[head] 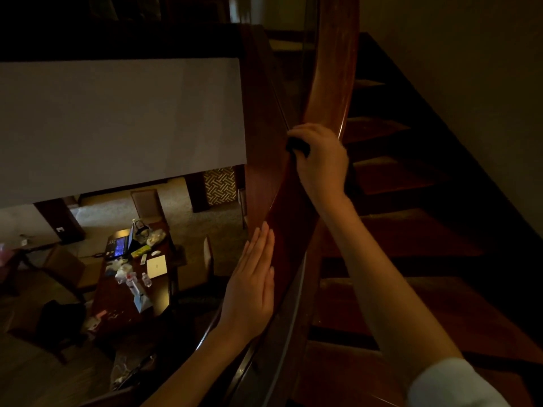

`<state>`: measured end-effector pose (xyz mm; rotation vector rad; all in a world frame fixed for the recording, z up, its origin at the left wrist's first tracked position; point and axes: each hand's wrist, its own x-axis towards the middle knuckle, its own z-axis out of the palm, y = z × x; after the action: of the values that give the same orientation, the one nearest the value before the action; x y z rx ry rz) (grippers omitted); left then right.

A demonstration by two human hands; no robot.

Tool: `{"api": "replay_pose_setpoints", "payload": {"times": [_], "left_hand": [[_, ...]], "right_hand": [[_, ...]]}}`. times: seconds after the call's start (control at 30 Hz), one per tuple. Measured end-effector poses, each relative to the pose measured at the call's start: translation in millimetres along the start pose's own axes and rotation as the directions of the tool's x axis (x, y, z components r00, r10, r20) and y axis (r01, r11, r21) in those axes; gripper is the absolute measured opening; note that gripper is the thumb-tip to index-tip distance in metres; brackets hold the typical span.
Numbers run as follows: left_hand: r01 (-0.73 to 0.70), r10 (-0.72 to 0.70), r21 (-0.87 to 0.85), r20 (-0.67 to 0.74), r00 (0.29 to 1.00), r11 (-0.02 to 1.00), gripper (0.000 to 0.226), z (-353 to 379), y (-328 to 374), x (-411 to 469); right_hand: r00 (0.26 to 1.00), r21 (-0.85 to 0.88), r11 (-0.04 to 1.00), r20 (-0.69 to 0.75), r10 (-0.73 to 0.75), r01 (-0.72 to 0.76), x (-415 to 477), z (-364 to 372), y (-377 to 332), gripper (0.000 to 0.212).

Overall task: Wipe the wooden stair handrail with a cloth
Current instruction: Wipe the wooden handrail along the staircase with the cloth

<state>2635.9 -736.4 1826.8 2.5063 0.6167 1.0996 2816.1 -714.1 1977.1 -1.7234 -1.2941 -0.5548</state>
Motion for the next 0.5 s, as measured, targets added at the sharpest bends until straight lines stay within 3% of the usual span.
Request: {"api": "replay_pose_setpoints", "payload": {"times": [0.1,0.17,0.23,0.3,0.4,0.5], "left_hand": [[0.01,-0.01,-0.009,-0.009,1.0,1.0,0.057,1,-2,-1],[0.004,-0.004,0.013,0.006,1.0,1.0,0.057,1,-3,0],[-0.001,-0.001,0.052,0.027,1.0,0.999,0.058,2,-1,0],[0.009,-0.012,0.068,0.038,0.999,0.998,0.059,1,1,0],[0.025,-0.028,0.054,0.054,0.998,0.998,0.06,0,3,0],[0.012,-0.015,0.056,0.059,0.998,0.998,0.06,-1,5,0]], "right_hand": [[0.967,-0.012,0.975,0.135,-0.216,0.22,-52,7,-12,0.034],[0.972,0.06,0.972,0.036,-0.232,0.229,-95,5,-1,0.032],[0.987,0.197,0.975,-0.14,-0.079,0.106,-117,5,8,0.031],[0.95,0.428,0.902,-0.257,0.177,-0.052,-103,10,6,0.03],[0.804,0.74,0.642,-0.251,0.539,-0.2,-56,17,5,0.029],[0.691,0.826,0.471,-0.145,0.708,-0.309,-50,15,22,0.03]]}}
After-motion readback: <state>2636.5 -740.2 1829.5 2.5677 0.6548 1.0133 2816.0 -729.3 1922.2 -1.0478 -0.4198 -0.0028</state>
